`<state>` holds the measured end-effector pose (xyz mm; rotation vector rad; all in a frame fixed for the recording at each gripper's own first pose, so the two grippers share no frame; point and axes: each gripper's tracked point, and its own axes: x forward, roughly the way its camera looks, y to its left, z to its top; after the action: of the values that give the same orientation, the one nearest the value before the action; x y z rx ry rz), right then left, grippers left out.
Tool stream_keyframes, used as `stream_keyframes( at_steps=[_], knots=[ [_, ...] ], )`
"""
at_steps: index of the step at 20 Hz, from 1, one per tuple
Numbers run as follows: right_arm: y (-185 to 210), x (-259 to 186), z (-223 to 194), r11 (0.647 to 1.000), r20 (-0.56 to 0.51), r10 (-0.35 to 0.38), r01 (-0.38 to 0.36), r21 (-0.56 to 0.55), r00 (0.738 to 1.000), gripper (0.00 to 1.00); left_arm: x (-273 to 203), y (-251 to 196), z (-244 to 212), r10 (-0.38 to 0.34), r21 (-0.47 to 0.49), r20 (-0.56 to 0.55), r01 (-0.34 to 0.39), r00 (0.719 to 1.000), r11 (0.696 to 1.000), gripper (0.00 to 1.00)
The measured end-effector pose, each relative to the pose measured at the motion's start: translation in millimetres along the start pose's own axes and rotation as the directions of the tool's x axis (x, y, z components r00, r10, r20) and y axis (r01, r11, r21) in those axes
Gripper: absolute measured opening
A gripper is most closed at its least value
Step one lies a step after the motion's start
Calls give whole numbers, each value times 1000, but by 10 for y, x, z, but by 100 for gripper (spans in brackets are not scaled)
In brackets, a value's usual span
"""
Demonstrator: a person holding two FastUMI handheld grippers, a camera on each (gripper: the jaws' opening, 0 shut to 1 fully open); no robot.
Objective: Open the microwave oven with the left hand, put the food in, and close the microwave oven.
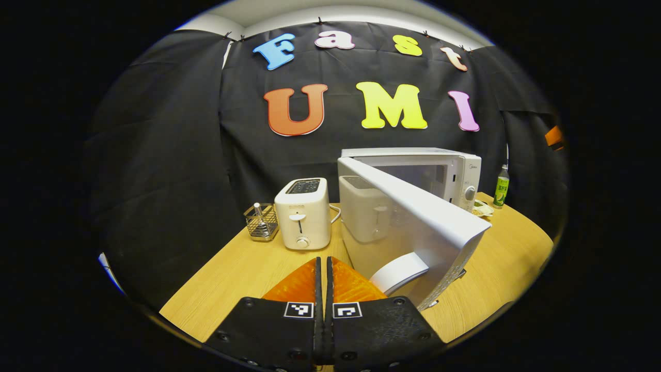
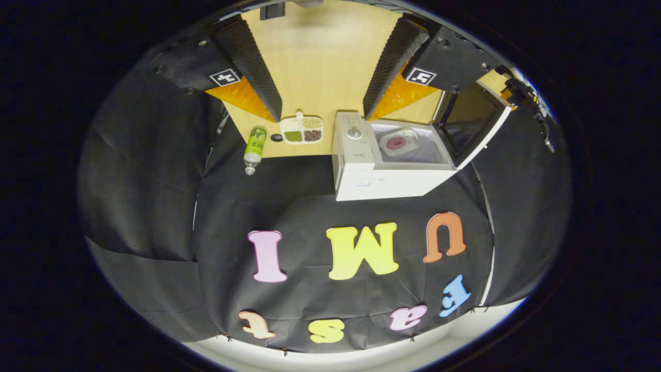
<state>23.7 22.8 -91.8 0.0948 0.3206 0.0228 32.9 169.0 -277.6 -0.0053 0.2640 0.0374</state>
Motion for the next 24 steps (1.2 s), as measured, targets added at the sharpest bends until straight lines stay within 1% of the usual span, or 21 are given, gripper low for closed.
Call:
stream_keyframes(
  at_steps=[1, 2, 3, 5, 6, 7, 8, 9, 10, 11, 12, 17, 21, 22, 23, 24],
  knots=[
    [-9, -9, 28, 1000, 2, 7, -7, -2, 1000, 92, 0, -85, 11, -11, 7, 2, 11, 1000, 1000, 0],
    [-19, -5, 41, 1000, 1, 12, -12, -8, 1000, 92, 7, -184, 26, -21, 16, 3, 20, 1000, 1000, 10],
    [-39, 1, 51, 1000, 0, 14, -14, -15, 1000, 92, 24, -282, 54, -29, 25, 7, 29, 1000, 999, 0],
    [-98, 5, 117, 1000, 8, 17, -16, -19, 1000, 92, 54, -476, 99, -50, 46, 14, 49, 999, 998, 0],
    [-126, 12, 141, 1000, 11, 15, -15, -17, 1000, 100, 84, -582, 121, -60, 57, 15, 59, 998, 997, 0],
    [-154, 24, 161, 1000, 11, 18, -18, -12, 1000, 92, 110, -682, 146, -71, 62, 18, 70, 997, 996, 0],
    [-179, 37, 167, 1000, 8, 18, -18, -9, 1000, 100, 126, -785, 178, -85, 65, 25, 83, 996, 994, 0],
    [-220, 41, 190, 1000, 11, 17, -17, -6, 1000, 100, 160, -904, 210, -105, 66, 27, 103, 994, 992, 0],
    [-262, 49, 206, 1000, 14, 13, -13, -4, 1000, 92, 200, -1039, 225, -127, 70, 29, 125, 991, 990, 0],
    [-307, 55, 218, 1000, 15, 10, -10, -4, 1000, 100, 237, -1174, 250, -151, 78, 30, 148, 988, 986, 0],
    [-340, 60, 223, 1000, 15, 5, -5, -5, 1000, 92, 282, -1297, 251, -173, 86, 33, 169, 984, 982, 0],
    [-549, 81, 241, 1000, 9, -26, 26, 6, 1000, 92, 562, -1830, 378, -267, 118, 31, 262, 963, 958, 0],
    [-709, 80, 281, 998, 12, -56, 56, 17, 998, 92, 768, -2149, 476, -320, 142, 32, 313, 947, 939, 0],
    [-739, 84, 289, 998, 12, -64, 64, 20, 998, 92, 820, -2187, 486, -326, 145, 32, 318, 945, 937, 10],
    [-765, 91, 295, 997, 12, -69, 69, 22, 998, 100, 860, -2250, 514, -335, 143, 34, 327, 942, 934, 0],
    [-798, 89, 302, 997, 15, -75, 75, 24, 997, 92, 908, -2306, 534, -344, 143, 36, 336, 938, 931, 0]
  ],
)
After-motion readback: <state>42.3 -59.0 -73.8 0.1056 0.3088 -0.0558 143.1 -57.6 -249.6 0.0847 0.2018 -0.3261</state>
